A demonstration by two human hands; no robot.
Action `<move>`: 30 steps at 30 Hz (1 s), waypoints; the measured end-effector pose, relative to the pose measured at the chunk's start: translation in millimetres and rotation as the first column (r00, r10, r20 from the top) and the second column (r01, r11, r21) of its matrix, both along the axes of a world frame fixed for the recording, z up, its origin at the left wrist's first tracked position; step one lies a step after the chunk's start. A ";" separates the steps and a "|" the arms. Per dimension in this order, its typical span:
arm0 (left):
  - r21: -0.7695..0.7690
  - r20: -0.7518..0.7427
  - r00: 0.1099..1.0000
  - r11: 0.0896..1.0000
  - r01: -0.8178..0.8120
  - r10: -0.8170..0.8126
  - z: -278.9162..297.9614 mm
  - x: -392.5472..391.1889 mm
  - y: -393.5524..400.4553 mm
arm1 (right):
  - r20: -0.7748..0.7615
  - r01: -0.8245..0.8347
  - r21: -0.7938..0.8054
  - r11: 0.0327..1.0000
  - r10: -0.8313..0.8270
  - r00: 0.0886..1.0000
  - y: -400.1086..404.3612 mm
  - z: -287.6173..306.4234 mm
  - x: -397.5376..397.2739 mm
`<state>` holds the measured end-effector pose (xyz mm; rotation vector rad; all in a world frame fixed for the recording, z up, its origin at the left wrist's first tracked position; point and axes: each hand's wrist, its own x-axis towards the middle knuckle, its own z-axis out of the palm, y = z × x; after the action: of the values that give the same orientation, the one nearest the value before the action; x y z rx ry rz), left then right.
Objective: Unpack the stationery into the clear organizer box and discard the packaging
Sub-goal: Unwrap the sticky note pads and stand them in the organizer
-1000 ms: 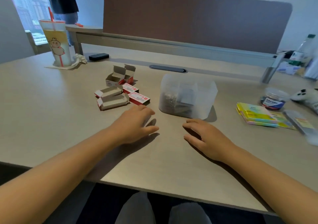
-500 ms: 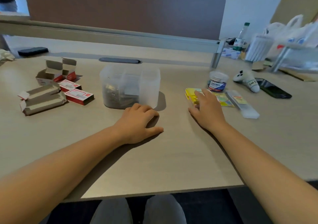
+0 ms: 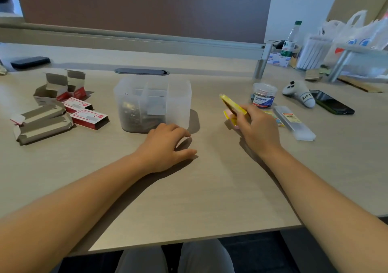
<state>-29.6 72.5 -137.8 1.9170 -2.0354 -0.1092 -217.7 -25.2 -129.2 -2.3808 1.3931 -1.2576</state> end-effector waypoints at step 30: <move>-0.102 -0.925 0.377 0.987 -0.127 -0.047 22.4 36.4 17.9 | 0.352 -0.438 0.100 0.893 0.380 0.855 43.1 18.3 81.3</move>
<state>6.8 90.3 -115.4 1.2552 -1.1229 -0.8093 -136.4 17.9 -110.9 -2.0777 0.8035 -1.2662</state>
